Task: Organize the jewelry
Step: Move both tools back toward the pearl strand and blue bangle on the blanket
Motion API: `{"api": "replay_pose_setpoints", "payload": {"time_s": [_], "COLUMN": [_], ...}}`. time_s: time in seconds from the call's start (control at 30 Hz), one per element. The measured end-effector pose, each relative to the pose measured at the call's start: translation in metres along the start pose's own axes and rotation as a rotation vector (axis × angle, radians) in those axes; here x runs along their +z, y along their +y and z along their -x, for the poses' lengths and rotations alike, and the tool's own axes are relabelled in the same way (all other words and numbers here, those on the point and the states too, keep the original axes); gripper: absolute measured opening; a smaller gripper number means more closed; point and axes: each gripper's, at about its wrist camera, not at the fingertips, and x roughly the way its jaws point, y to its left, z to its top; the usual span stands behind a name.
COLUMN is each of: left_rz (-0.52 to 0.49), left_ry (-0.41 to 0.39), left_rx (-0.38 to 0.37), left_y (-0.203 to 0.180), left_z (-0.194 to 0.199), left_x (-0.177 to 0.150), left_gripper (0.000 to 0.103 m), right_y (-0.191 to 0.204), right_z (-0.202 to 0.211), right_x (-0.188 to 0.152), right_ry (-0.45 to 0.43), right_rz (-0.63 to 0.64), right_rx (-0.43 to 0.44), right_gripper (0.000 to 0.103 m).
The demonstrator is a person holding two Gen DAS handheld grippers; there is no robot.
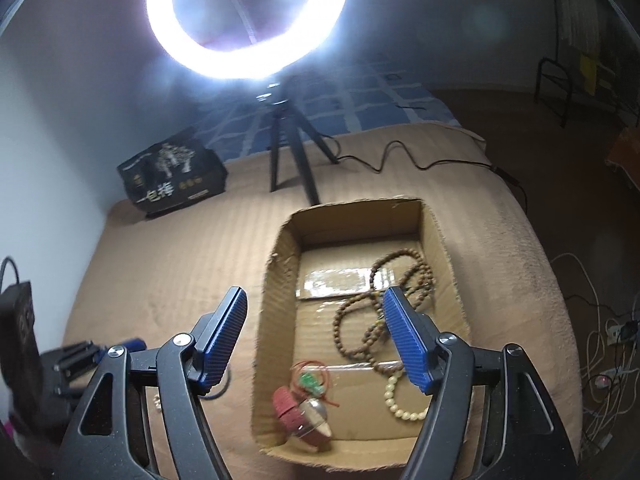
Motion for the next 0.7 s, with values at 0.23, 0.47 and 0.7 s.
{"api": "replay_pose_setpoints", "payload": {"time_s": [0.23, 0.47, 0.7], "left_rz": [0.059, 0.084, 0.115], "left_ry": [-0.001, 0.049, 0.097], "left_rx": [0.048, 0.073, 0.086], "left_y": [0.044, 0.073, 0.093], "left_z": [0.015, 0.012, 0.004], "left_x": [-0.013, -0.033, -0.049], "left_gripper": [0.038, 0.038, 0.037], "right_y": [0.033, 0.079, 0.11], "right_z": [0.003, -0.013, -0.041], "right_x": [-0.018, -0.046, -0.071], "right_ry": [0.01, 0.128, 0.233], "right_rz": [0.074, 0.147, 0.222], "right_rx": [0.054, 0.156, 0.157], "right_gripper": [0.078, 0.078, 0.078]}}
